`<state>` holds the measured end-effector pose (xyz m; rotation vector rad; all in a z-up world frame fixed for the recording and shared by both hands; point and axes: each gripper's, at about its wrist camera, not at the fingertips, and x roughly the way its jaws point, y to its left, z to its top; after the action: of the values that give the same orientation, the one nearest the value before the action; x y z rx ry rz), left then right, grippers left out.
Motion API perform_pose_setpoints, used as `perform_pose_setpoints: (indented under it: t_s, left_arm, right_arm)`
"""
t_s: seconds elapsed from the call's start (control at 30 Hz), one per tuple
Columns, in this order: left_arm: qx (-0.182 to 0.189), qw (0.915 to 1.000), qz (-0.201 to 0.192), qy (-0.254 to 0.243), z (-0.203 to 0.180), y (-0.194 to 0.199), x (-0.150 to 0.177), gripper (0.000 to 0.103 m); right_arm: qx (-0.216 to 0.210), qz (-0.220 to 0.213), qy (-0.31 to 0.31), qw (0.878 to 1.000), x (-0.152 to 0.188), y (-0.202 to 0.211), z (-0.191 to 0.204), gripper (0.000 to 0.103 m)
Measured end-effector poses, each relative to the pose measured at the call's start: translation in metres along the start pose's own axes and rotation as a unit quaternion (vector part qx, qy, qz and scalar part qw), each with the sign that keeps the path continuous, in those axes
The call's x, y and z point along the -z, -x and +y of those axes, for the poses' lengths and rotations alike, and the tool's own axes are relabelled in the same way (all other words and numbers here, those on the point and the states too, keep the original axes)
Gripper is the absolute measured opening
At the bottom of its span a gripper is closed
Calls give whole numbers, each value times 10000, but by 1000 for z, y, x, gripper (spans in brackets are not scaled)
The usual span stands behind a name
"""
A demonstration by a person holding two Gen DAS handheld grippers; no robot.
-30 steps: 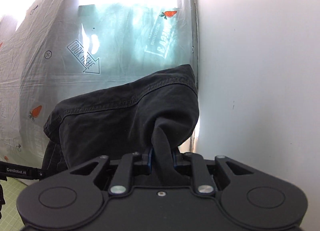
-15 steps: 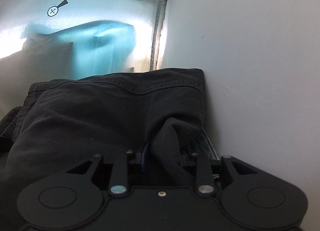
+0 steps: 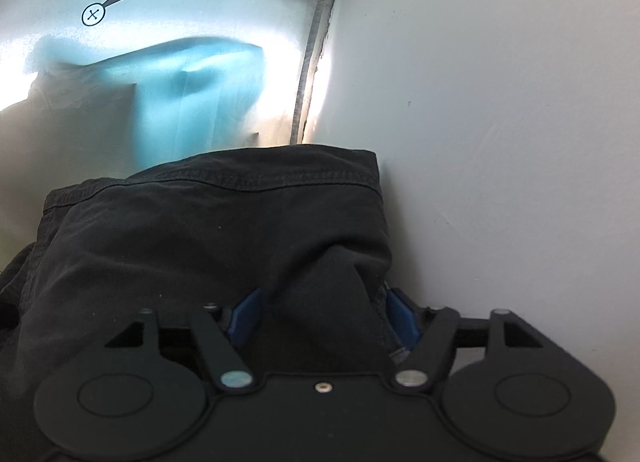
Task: Fold clothes
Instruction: 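Lower the folded trousers onto the clothes stack and open both grippers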
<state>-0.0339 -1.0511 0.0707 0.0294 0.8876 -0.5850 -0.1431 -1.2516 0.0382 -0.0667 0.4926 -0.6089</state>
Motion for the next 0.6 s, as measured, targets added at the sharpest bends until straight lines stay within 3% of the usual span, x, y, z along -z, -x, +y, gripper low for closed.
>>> perform_pose_setpoints:
  t_s: [0.1, 0.4, 0.6]
  left_arm:
    - [91, 9996, -237, -78, 7, 27, 10, 72]
    - [431, 9945, -904, -318, 18, 116, 53, 101]
    - [979, 9844, -1310, -646, 31, 163, 93, 103]
  right_arm:
    - [-12, -62, -76, 10000, -4, 26, -2, 96]
    - [-58, 118, -243, 9996, 14, 108, 21, 102]
    - [-174, 236, -568, 9980, 40, 166, 36, 103]
